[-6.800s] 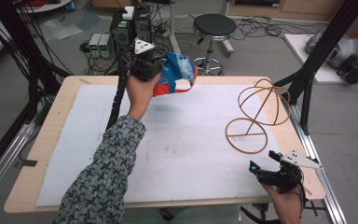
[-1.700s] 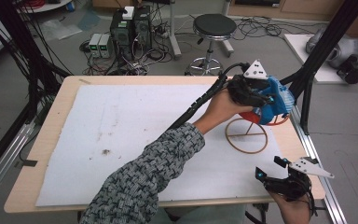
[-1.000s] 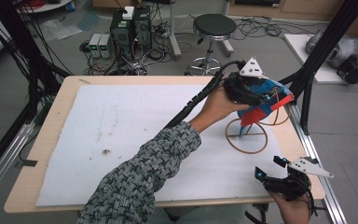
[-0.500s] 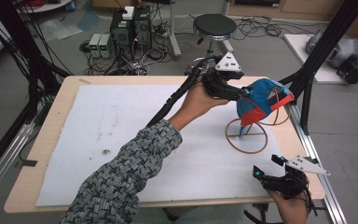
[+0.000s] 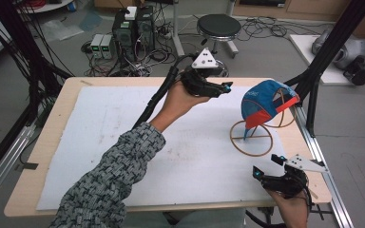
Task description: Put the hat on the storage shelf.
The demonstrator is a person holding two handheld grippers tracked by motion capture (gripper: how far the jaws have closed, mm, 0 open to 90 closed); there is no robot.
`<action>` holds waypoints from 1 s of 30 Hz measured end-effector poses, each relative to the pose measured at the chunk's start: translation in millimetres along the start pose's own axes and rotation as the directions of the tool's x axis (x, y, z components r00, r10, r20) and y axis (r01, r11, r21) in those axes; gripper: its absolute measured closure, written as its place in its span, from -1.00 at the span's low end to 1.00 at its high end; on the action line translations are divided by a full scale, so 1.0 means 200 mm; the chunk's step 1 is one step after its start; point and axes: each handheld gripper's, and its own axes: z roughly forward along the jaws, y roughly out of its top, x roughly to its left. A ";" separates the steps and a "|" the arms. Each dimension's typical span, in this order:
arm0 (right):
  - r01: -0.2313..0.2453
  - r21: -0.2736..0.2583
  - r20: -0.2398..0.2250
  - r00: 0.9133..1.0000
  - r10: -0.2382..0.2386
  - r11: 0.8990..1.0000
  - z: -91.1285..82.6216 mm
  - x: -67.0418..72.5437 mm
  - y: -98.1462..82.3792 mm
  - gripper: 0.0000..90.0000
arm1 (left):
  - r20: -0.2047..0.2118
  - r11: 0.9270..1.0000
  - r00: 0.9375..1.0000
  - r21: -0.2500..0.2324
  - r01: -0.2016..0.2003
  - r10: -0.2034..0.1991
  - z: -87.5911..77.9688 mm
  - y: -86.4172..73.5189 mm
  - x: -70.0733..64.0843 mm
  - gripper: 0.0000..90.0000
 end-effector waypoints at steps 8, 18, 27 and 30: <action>0.005 0.002 0.002 1.000 -0.005 1.000 0.00 0.00 0.00 -0.86 | -0.052 1.000 0.998 -0.001 0.027 -0.027 -0.13 -0.08 0.09 -0.08; -0.002 0.008 0.004 1.000 0.002 1.000 0.01 0.00 0.00 -0.86 | -0.101 1.000 0.995 0.002 0.010 -0.010 -0.32 -0.20 0.10 -0.11; 0.008 0.015 0.001 1.000 -0.008 1.000 0.03 0.01 0.00 -0.86 | -0.152 0.999 0.988 -0.019 0.038 -0.041 -0.50 -0.33 0.14 -0.13; 0.008 0.015 0.001 1.000 -0.008 1.000 0.03 0.01 0.00 -0.86 | -0.169 0.998 0.984 -0.035 0.058 -0.063 -0.56 -0.37 0.16 -0.14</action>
